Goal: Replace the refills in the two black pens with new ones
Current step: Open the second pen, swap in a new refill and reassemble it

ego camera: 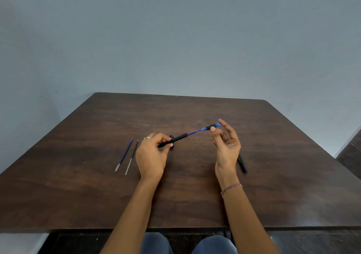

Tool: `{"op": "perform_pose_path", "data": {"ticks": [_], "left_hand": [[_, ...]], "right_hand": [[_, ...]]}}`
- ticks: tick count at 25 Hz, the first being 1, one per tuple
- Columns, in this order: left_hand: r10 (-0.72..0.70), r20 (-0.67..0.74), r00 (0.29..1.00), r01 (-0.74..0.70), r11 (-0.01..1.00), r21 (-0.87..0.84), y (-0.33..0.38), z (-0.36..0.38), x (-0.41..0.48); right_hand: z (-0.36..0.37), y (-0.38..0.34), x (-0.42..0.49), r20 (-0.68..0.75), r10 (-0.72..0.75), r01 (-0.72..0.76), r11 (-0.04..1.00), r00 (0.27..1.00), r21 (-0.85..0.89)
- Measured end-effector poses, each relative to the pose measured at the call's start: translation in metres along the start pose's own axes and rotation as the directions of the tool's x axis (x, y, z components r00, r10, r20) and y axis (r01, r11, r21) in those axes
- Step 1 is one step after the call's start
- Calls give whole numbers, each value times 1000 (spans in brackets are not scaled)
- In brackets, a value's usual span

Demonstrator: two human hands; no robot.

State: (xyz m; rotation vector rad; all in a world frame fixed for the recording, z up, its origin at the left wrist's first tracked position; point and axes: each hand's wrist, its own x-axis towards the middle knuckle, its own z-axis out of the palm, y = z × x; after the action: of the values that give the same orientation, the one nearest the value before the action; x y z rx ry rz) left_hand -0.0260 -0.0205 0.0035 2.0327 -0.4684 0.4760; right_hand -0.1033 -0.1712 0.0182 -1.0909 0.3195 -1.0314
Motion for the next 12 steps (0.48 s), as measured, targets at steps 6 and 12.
{"op": "perform_pose_path", "data": {"ticks": [6, 12], "left_hand": [[9, 3, 1000, -9, 1000, 19, 0, 0, -1], [-1, 10, 1000, 0, 999, 46, 1, 0, 0]], "right_hand": [[-1, 3, 0, 62, -39, 42, 998, 997, -51], [-1, 5, 1, 78, -50, 57, 994, 996, -93]]}}
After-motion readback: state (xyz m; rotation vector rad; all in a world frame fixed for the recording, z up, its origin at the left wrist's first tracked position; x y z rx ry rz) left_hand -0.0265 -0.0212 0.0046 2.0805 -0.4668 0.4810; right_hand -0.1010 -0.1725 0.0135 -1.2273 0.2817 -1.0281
